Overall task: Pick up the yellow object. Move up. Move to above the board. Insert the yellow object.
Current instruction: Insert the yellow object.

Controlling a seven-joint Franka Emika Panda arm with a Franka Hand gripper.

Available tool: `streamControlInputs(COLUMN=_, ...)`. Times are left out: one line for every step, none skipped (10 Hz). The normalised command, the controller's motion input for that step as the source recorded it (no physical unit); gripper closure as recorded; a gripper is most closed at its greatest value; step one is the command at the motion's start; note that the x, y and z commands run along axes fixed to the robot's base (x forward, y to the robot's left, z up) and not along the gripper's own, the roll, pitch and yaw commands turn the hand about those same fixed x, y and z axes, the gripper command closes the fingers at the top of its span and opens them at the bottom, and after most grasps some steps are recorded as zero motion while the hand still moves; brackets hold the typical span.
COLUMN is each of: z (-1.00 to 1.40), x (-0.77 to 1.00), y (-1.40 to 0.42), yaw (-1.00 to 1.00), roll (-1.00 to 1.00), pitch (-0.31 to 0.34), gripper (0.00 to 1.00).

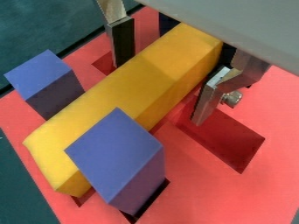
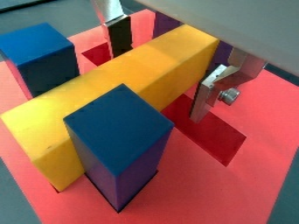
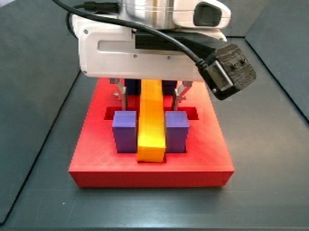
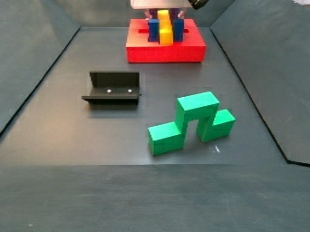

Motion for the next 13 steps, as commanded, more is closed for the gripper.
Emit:
streamControlInputs(z=0.0, x=0.0, y=0.06, yaw=0.07, roll=0.0, pitch=0.0, gripper=0.0)
streamControlInputs(z=0.0, x=0.0, y=0.0, yaw=0.11, roll=0.0, pitch=0.0, gripper=0.0)
streamControlInputs(z=0.0, x=0.08, y=-0.08, yaw=0.09, roll=0.0, pitch=0.0, gripper=0.0)
streamControlInputs(z=0.0, x=0.13, y=-0.06, yaw=0.06, roll=0.0, pitch=0.0, gripper=0.0)
streamControlInputs(z=0.0, x=0.06, y=-0.04, yaw=0.05, roll=0.02, pitch=0.0, gripper=0.0)
streamControlInputs(z=0.43, x=0.0, y=-0.03, yaw=0.04, roll=0.17, pitch=0.027, gripper=0.0)
streamControlInputs(z=1.0, x=-0.1, y=0.03, yaw=0.01, roll=0.17, pitch=0.037, gripper=0.0)
streamControlInputs(z=1.0, x=-0.05, y=0.09, yaw=0.0, roll=0.17, pitch=0.031, gripper=0.0)
streamControlInputs(z=1.0, x=0.0, y=0.12, yaw=0.0, roll=0.12, pitch=0.034, gripper=0.0)
streamControlInputs(z=0.47, x=0.0, y=0.0, yaw=0.0, roll=0.14, pitch=0.034, gripper=0.0)
streamControlInputs(z=-0.07, x=0.13, y=-0.1, yaw=0.0, roll=0.12, pitch=0.004, gripper=0.0)
streamControlInputs(z=0.0, x=0.0, y=-0.03, yaw=0.0, roll=-0.01, pitch=-0.029, gripper=0.0)
streamControlInputs(z=0.0, x=0.0, y=0.0, yaw=0.0, roll=0.0, pitch=0.0, gripper=0.0)
